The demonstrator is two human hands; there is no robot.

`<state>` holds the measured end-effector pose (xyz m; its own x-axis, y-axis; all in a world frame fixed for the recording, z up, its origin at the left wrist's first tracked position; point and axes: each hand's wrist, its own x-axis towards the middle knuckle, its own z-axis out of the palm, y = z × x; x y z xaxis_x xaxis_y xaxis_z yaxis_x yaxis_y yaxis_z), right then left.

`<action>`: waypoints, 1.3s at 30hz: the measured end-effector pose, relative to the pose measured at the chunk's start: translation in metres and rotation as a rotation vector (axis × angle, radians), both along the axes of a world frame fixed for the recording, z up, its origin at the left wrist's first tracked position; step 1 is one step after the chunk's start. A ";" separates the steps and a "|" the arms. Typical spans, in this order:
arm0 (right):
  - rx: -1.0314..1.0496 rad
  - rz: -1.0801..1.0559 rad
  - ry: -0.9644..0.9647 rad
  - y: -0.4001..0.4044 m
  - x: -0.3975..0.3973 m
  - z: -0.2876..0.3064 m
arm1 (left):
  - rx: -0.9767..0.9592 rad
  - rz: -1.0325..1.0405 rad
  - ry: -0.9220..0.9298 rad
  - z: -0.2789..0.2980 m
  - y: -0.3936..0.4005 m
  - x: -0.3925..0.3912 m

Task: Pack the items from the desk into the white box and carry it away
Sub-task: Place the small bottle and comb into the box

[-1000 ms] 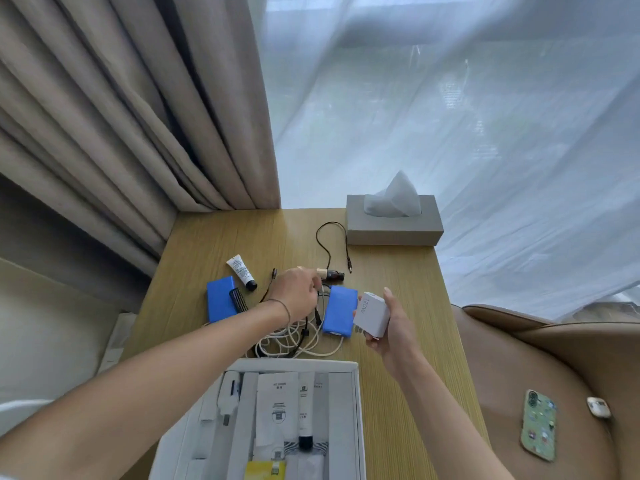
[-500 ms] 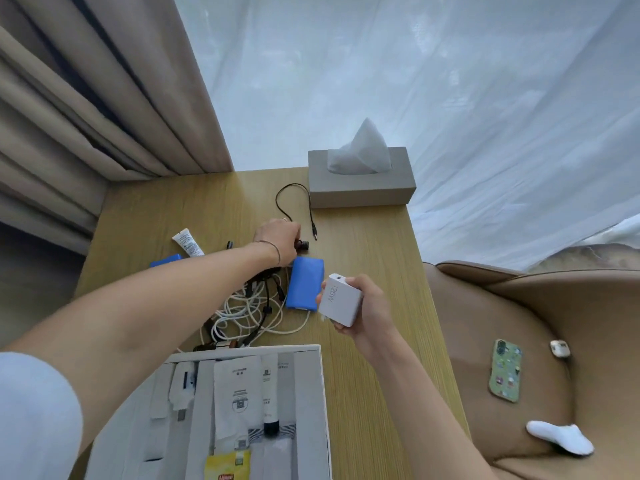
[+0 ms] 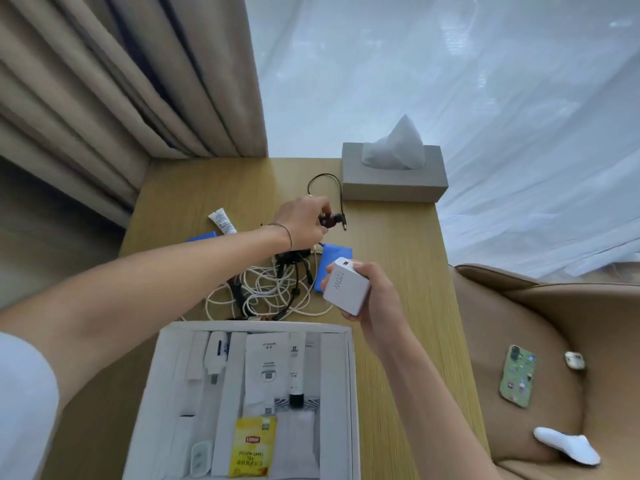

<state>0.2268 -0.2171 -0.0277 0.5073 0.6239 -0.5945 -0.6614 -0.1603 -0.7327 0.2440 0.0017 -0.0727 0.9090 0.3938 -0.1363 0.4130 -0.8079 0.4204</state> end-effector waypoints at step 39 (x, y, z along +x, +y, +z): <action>-0.776 0.936 -0.751 0.067 -0.225 -0.061 | -0.567 0.444 -0.234 0.058 -0.012 -0.347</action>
<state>0.0018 -0.1500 -0.0884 0.4391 0.5454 -0.7140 0.4084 -0.8290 -0.3820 -0.1029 -0.0108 -0.0145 0.7112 0.6568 -0.2506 0.4985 -0.2199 0.8385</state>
